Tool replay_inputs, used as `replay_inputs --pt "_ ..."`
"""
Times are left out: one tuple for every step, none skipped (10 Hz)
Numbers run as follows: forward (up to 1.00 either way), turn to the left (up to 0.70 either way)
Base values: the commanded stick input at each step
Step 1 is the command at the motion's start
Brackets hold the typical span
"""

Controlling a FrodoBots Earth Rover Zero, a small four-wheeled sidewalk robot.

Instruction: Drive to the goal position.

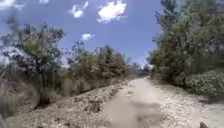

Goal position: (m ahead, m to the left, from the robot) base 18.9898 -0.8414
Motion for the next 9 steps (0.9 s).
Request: replay_inputs --pt "0.45 -0.27" --pt "0.45 -0.27" --pt "0.45 -0.27" --pt "0.45 -0.27" --pt "0.45 -0.27" --pt "0.45 0.0" --pt "0.45 0.0" --pt "0.45 0.0" --pt "0.45 0.0"
